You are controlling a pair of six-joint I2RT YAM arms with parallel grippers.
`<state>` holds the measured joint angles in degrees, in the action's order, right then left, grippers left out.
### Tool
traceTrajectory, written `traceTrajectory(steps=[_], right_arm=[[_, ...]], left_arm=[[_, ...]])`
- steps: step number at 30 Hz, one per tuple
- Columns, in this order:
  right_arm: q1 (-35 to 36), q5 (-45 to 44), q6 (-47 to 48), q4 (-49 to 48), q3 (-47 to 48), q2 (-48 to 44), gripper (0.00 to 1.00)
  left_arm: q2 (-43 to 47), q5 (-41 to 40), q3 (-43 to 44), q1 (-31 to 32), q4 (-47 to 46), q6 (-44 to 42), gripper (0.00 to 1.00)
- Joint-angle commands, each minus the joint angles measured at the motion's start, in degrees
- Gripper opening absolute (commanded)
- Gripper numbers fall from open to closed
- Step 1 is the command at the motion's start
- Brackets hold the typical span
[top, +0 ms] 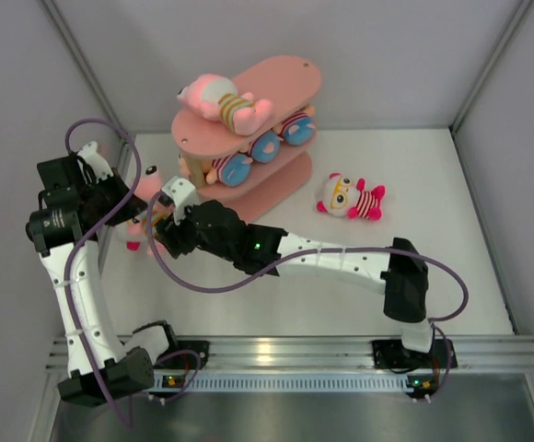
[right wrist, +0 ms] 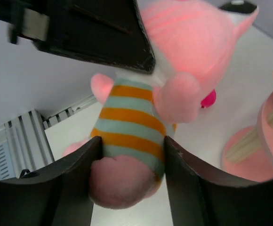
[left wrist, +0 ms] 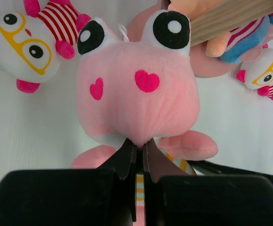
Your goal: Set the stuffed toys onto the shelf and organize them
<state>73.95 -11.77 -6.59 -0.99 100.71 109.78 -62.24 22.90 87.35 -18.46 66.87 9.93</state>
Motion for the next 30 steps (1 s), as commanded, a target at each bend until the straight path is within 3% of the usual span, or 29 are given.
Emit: traceTrajectory(steps=[1, 2, 3, 4, 7, 9, 10, 13, 17, 23, 26, 30], right_arm=[[-0.8, -2.8, -3.3, 3.4, 4.1, 1.1, 0.5], [-0.8, -2.8, -3.3, 3.2, 3.4, 0.8, 0.34], [-0.9, -2.9, -3.5, 3.1, 3.1, 0.6, 0.05], [-0.9, -2.9, -3.6, 3.2, 2.8, 0.4, 0.0], [-1.0, 0.2, -1.9, 5.7, 2.2, -1.8, 0.0], [-1.0, 4.3, 0.1, 7.6, -1.3, -5.9, 0.0], [-1.0, 6.2, 1.0, 8.1, -3.1, -7.8, 0.0], [-1.5, 11.5, 4.2, 14.8, -9.8, -15.9, 0.0], [-5.1, 20.9, 5.2, 25.1, -18.8, -27.5, 0.0], [-14.8, 30.6, 6.1, 32.2, -27.5, -44.5, 0.0], [-21.0, 30.8, 9.0, 34.8, -25.3, -51.7, 0.0], [-30.3, 32.4, 13.6, 37.4, -16.4, -54.1, 0.0]], left_arm=[[1.2, 1.6, 2.4, -0.3, -0.5, 0.8, 0.0], [1.2, 1.6, 2.4, -0.3, -0.5, 0.7, 0.0], [1.1, 1.6, 2.5, -0.3, -0.6, 0.5, 0.0], [1.2, 2.1, 2.3, -0.3, -0.6, 0.4, 0.0], [0.5, 2.2, 2.0, -0.3, -0.6, -3.7, 0.02], [0.2, 0.1, 1.9, -0.3, -0.7, -5.4, 0.2], [-0.4, -1.0, 1.9, -0.3, -0.7, -7.2, 0.45], [-2.2, -4.0, 1.9, -0.3, -0.9, -9.4, 0.76], [-4.5, -5.8, 2.1, -0.3, -1.9, -12.0, 0.85], [-6.2, -8.4, 0.4, -0.4, -6.1, -13.6, 0.86], [-6.7, -8.2, -1.0, -0.3, -7.4, -14.8, 0.86], [-7.7, -5.3, -2.3, -0.4, -7.8, -16.1, 0.86]])
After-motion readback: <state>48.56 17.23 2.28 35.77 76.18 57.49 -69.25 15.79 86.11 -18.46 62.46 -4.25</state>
